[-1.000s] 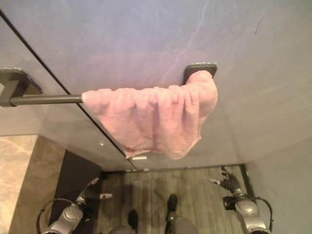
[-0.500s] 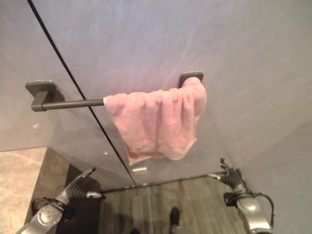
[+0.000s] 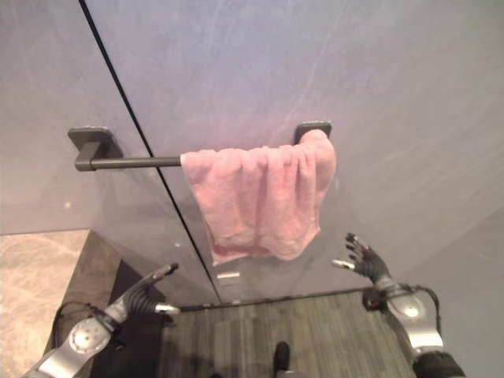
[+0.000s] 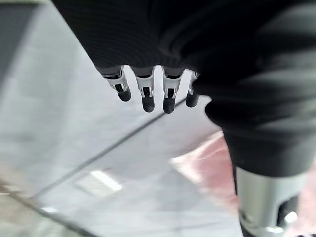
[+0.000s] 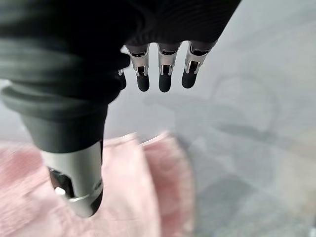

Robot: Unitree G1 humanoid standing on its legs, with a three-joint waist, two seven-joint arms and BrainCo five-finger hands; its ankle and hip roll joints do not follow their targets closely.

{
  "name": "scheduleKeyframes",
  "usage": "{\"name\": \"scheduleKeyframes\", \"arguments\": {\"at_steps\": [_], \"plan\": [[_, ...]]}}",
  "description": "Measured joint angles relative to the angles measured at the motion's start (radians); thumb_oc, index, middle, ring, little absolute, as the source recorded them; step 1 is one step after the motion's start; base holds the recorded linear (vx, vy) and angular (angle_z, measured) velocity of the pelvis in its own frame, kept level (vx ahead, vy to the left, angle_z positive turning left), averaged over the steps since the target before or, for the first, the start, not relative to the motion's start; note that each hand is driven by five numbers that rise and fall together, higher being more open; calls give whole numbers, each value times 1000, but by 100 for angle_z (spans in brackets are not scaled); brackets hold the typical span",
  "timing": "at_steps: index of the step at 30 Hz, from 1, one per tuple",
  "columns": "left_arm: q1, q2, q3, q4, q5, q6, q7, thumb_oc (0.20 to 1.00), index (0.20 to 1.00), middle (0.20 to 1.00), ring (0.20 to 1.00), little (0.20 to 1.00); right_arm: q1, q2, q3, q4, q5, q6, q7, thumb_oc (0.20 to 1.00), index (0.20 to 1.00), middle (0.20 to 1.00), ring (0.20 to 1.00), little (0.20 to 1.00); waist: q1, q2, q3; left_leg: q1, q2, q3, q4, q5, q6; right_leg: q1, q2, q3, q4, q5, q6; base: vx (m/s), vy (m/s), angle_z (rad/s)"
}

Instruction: Put brush and paste in cup on sink, flatten towel.

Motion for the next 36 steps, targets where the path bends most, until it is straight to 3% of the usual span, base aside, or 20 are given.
{"name": "scheduleKeyframes", "arguments": {"at_steps": [3,9,19,20,21,22,23,24,31,36], "plan": [[-85,-91,-1,82,-8,10,22,1000,1000,1000,1000,1000,-89,5,74,48,-1,20,-3,1000,1000,1000,1000,1000,5,-6,-12,3,1,-1,0,0,0,3,1,-1,0,0,-1,0,0,0],[-182,-149,-5,157,-26,30,71,1000,1000,1000,1000,1000,-171,41,121,120,-4,50,-23,1000,1000,1000,1000,1000,0,-13,-24,24,3,3,0,0,1,23,3,-1,0,-3,-3,1,-2,-1],[-321,-265,-121,268,-71,58,118,1000,1000,1000,1000,1000,-247,130,257,150,-4,81,-34,1000,1000,1000,1000,1000,-9,-18,-34,37,6,9,0,-1,2,33,7,2,0,-3,-5,2,-3,-1],[-325,-272,-126,272,-73,60,119,558,558,558,558,558,-248,141,259,150,-4,82,-32,1000,1000,1000,1000,1000,-10,-19,-35,37,6,8,0,-1,1,33,7,2,0,-2,-4,0,0,0],[-355,-284,-154,318,-80,63,128,351,351,351,351,351,-268,169,278,165,-4,91,-36,1000,1000,1000,1000,1000,-16,-24,-38,38,7,8,0,1,0,34,8,2,0,-2,-4,0,0,0],[-368,-291,-157,340,-80,69,130,351,351,351,351,351,-275,185,279,173,-4,95,-36,1000,1000,1000,1000,1000,-17,-26,-40,39,8,10,0,0,0,34,9,3,0,-1,-4,1,-13,-3],[-374,-297,-158,349,-82,69,132,200,200,200,200,200,-280,196,283,178,-4,96,-37,539,539,539,539,539,-21,-29,-42,39,9,11,0,0,1,34,10,4,0,-2,-5,0,0,0],[-382,-300,-164,354,-88,69,138,200,200,200,200,200,-289,214,293,189,-4,97,-40,200,200,200,200,200,-29,-33,-45,39,10,10,0,0,0,34,11,4,0,-2,-5,0,0,0],[-397,-296,-168,321,-90,69,140,200,200,200,200,200,-299,250,296,169,-3,97,-39,200,200,200,200,200,-28,-37,-47,48,14,12,0,3,-5,38,16,4,0,-1,-7,0,0,0],[-267,-241,-88,120,-126,70,135,200,200,200,200,200,-209,182,242,-48,-2,96,-34,200,200,200,200,200,-25,-36,-47,48,15,12,0,1,-5,39,17,4,0,-4,-9,0,0,0]]}}
